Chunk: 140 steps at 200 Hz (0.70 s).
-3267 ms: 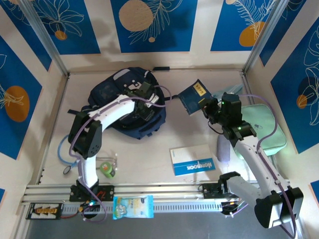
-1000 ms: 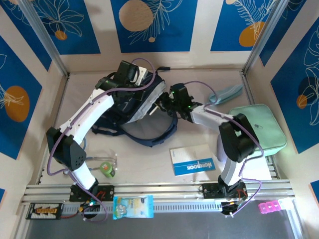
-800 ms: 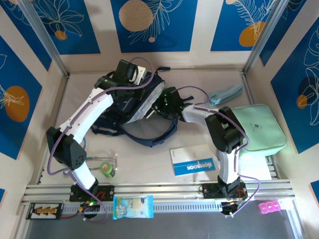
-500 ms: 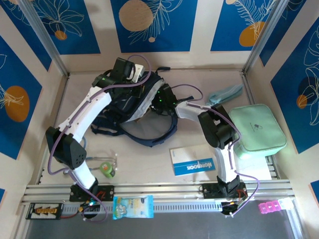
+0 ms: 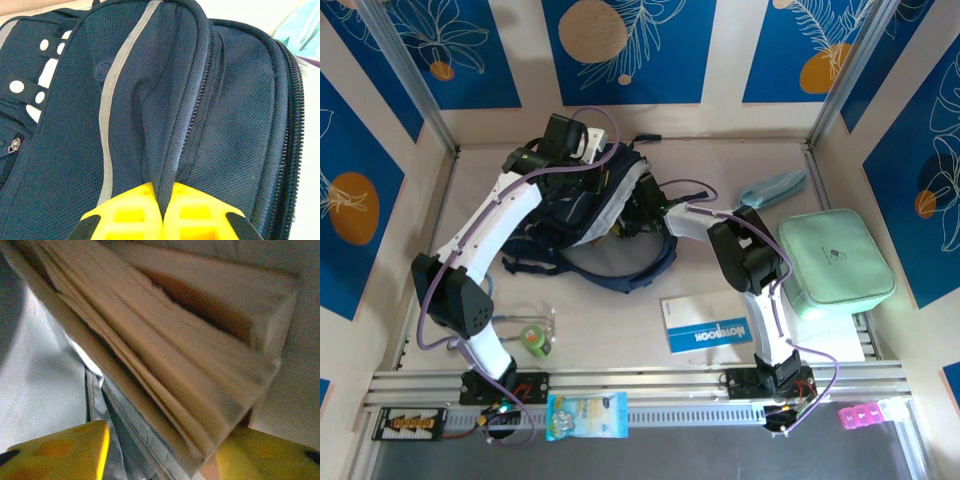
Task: Pack the student bag
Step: Place the book in the student bag, then close the student bag at the center of the table.
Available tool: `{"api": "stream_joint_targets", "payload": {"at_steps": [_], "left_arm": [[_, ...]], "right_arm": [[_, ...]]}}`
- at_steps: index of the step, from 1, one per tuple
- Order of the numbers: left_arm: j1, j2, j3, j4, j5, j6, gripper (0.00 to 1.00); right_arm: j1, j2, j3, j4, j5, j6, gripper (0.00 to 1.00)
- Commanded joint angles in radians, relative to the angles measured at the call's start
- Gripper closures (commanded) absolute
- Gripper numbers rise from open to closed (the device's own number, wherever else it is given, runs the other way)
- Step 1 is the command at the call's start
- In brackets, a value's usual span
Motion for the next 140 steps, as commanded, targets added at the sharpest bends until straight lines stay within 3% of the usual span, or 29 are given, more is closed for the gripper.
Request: {"api": "stream_joint_targets", "payload": {"at_steps": [1, 80, 114, 140], "left_arm": [[0.017, -0.026, 0.036, 0.085, 0.034, -0.007, 1.0], [0.062, -0.028, -0.104, 0.122, -0.005, 0.11, 1.0], [0.068, -0.006, -0.18, 0.138, -0.043, 0.172, 1.0], [0.069, -0.011, -0.265, 0.157, 0.016, 0.163, 1.0]], "right_arm": [[-0.013, -0.123, -0.012, -0.061, -0.064, 0.001, 0.39], [-0.039, -0.451, -0.263, -0.172, 0.037, -0.063, 0.43], [-0.055, -0.628, -0.36, -0.366, 0.184, -0.224, 0.44], [-0.071, -0.76, -0.468, -0.524, 0.324, -0.317, 0.44]]}}
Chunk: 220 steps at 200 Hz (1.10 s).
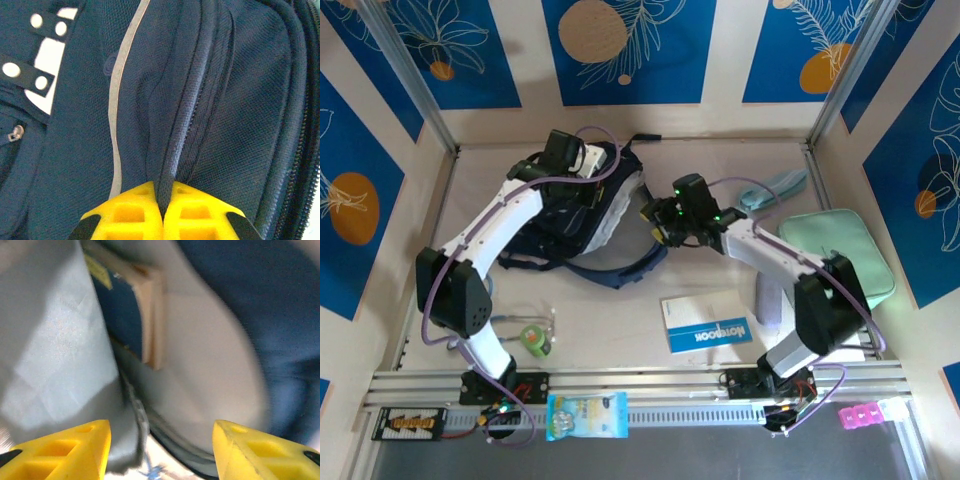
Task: Pack the student bag
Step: Close the student bag at the center of the table, then move the book to the center of the table.
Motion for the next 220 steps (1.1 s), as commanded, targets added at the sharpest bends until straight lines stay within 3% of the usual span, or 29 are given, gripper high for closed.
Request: {"api": "stream_joint_targets", "payload": {"at_steps": [1, 11, 29, 45, 64, 114, 138, 178, 220], "left_arm": [[0.026, -0.012, -0.072, 0.056, 0.003, 0.027, 1.0], [0.027, -0.036, -0.13, 0.087, 0.021, 0.013, 0.94], [0.029, -0.089, -0.226, 0.154, 0.061, -0.031, 0.61], [0.03, -0.15, -0.295, 0.211, 0.092, -0.087, 0.39], [0.032, -0.223, -0.359, 0.28, 0.125, -0.153, 0.25], [0.033, -0.321, -0.401, 0.349, 0.086, -0.222, 0.08], [0.035, -0.332, -0.4, 0.347, 0.084, -0.219, 0.0], [0.035, -0.335, -0.403, 0.343, 0.092, -0.22, 0.0], [0.035, -0.33, -0.403, 0.347, 0.125, -0.22, 0.0]], "right_arm": [[-0.015, -0.118, -0.084, -0.218, 0.173, -0.135, 0.44], [-0.022, -0.167, -0.124, -0.28, 0.217, -0.14, 0.44], [-0.028, -0.244, -0.195, -0.365, 0.257, -0.144, 0.44], [-0.029, -0.308, -0.252, -0.421, 0.272, -0.13, 0.44], [-0.023, -0.36, -0.308, -0.453, 0.264, -0.134, 0.44], [0.029, -0.279, -0.348, -0.378, 0.062, -0.164, 0.42], [0.067, -0.234, -0.353, -0.363, 0.082, -0.091, 0.42], [0.061, -0.175, -0.361, -0.311, 0.072, -0.093, 0.42], [0.042, -0.166, -0.385, -0.389, 0.136, -0.006, 0.43]]}}
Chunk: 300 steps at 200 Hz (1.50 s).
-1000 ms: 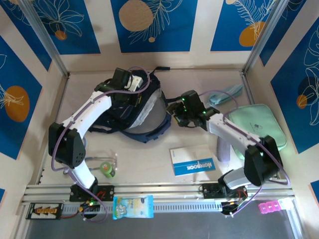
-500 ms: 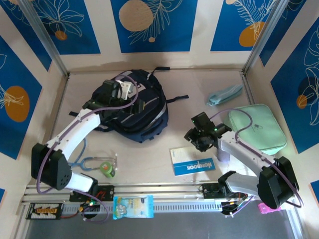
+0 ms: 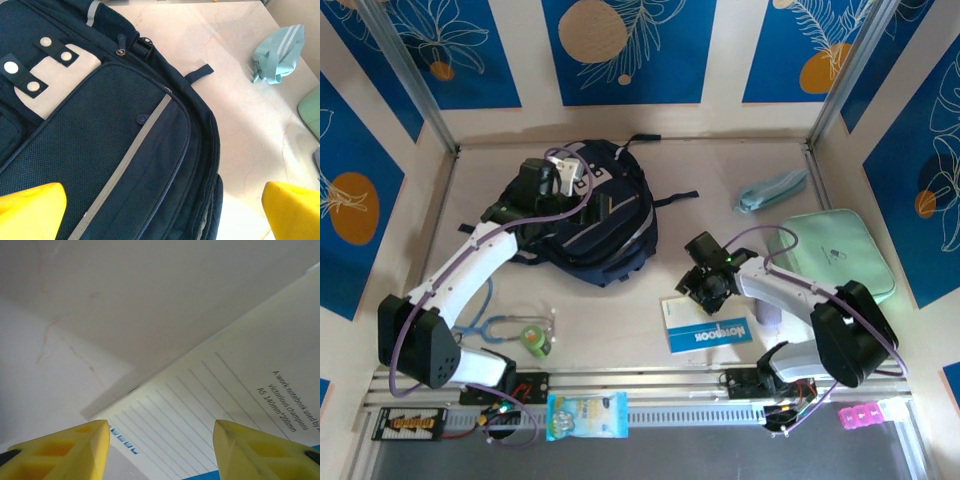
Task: Pack the student bag
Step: Move the book to the center of the table.
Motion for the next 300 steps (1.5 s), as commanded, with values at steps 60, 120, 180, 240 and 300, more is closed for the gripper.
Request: {"api": "stream_joint_targets", "payload": {"at_steps": [60, 120, 180, 240, 300], "left_arm": [[0.01, 0.036, 0.025, 0.014, 0.115, -0.025, 0.0], [0.006, 0.06, 0.041, 0.022, 0.166, -0.057, 0.0], [-0.032, 0.078, 0.019, 0.058, 0.203, -0.111, 0.0], [-0.055, 0.08, 0.027, 0.067, 0.172, -0.103, 0.0], [-0.054, 0.087, 0.047, 0.049, 0.164, -0.089, 0.0]], "right_arm": [[-0.09, -0.187, -0.186, -0.085, 0.08, 0.159, 0.43], [-0.159, -0.17, -0.251, 0.113, 0.048, 0.041, 0.44], [-0.242, 0.012, -0.114, 0.385, -0.079, -0.329, 0.48], [-0.035, 0.08, -0.002, 0.367, -0.08, -0.27, 0.53], [0.086, 0.163, -0.007, 0.355, -0.085, -0.136, 0.55]]}}
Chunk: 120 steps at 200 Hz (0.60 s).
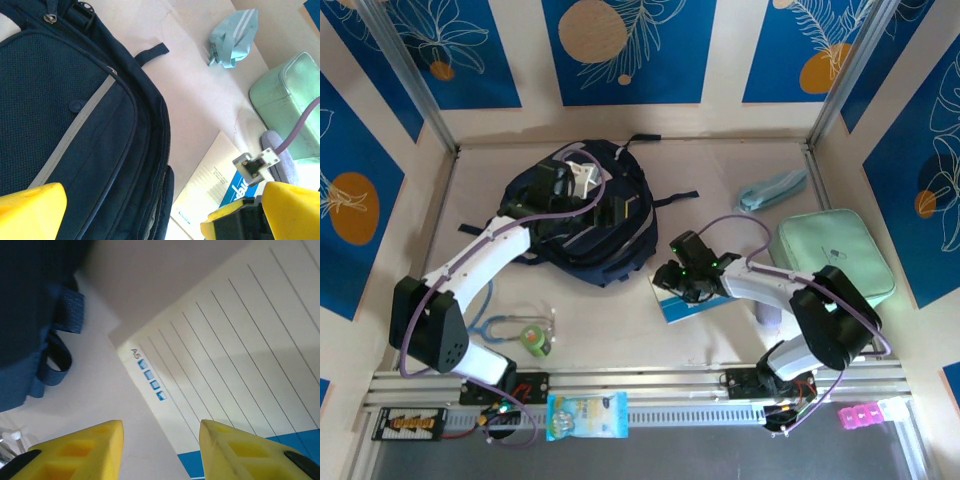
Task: Pack the student bag
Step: Move the book to the center of the table.
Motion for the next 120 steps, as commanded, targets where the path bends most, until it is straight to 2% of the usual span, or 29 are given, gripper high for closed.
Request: {"api": "stream_joint_targets", "payload": {"at_steps": [1, 43, 79, 120], "left_arm": [[-0.003, -0.004, 0.031, 0.001, -0.002, 0.012, 0.0], [-0.004, 0.022, 0.026, 0.014, 0.025, 0.01, 0.0], [-0.028, 0.099, 0.062, -0.01, 0.052, 0.001, 0.01], [-0.135, 0.191, 0.104, 0.004, 0.05, -0.07, 0.03]], "right_arm": [[0.016, 0.045, 0.007, -0.031, -0.025, 0.05, 0.55], [0.031, 0.052, 0.001, -0.196, -0.061, 0.031, 0.55], [0.034, -0.095, -0.073, -0.423, -0.032, 0.0, 0.54], [-0.111, -0.245, -0.013, -0.58, 0.023, -0.069, 0.54]]}}
